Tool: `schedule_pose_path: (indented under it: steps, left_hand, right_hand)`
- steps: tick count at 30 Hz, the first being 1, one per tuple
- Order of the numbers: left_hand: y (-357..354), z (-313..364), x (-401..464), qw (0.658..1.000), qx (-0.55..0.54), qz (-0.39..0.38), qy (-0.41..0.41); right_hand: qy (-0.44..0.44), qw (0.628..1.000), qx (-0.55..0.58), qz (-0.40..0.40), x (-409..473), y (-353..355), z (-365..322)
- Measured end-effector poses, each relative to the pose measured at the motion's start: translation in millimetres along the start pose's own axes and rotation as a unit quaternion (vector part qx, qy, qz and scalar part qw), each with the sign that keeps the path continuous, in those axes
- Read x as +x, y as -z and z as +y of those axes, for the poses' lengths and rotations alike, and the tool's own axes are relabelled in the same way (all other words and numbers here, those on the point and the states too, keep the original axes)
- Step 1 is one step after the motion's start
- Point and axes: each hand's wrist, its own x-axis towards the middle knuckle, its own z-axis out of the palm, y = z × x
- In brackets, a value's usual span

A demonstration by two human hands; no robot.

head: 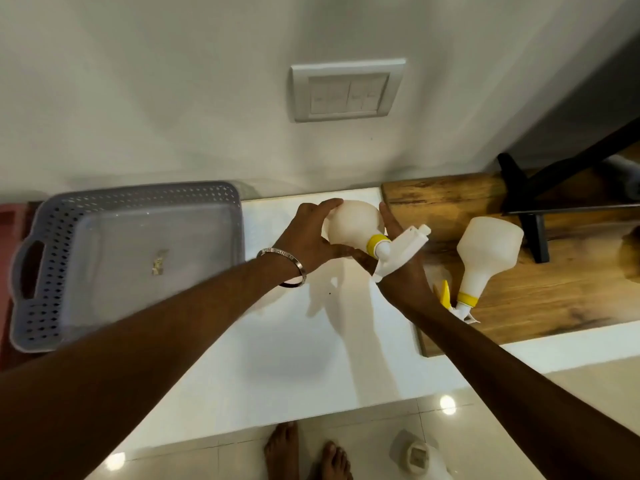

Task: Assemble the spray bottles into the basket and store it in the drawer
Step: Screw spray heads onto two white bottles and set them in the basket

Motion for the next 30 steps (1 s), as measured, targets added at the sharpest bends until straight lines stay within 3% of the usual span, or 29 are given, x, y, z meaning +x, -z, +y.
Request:
schedule_pose_path:
  steps: [4,9,18,26,30]
  left_hand:
    - [28.6,3.5,-33.9,0.999,-0.035,0.024,0.031]
    - [82.4,-1.0,-80.8,0.996,-0.054,0.073,-0.011]
    - [173.7,-74.7,-158.8,0.982,-0.093,0.156,0.055]
    - [233.7,-163.3,-207.6,0.991,-0.029,0.121,0.051]
    - [243.9,-207.3,-220.4,0.988,0.091,0.113,0.045]
  right_hand:
    - [0.081,0.996,-0.027,-0.031,-10.2,-5.3,-44.7]
    - [0.094,0.993,-0.007,-0.071,-22.3,-34.0,-97.3]
    - [0.122,0.981,-0.05,-0.144,-38.0,-139.4,-178.8]
    - [0.112,0.978,-0.068,-0.162,-62.2,-261.9,-195.9]
    - [0.091,0.98,-0.07,-0.162,-65.3,-312.1,-182.2]
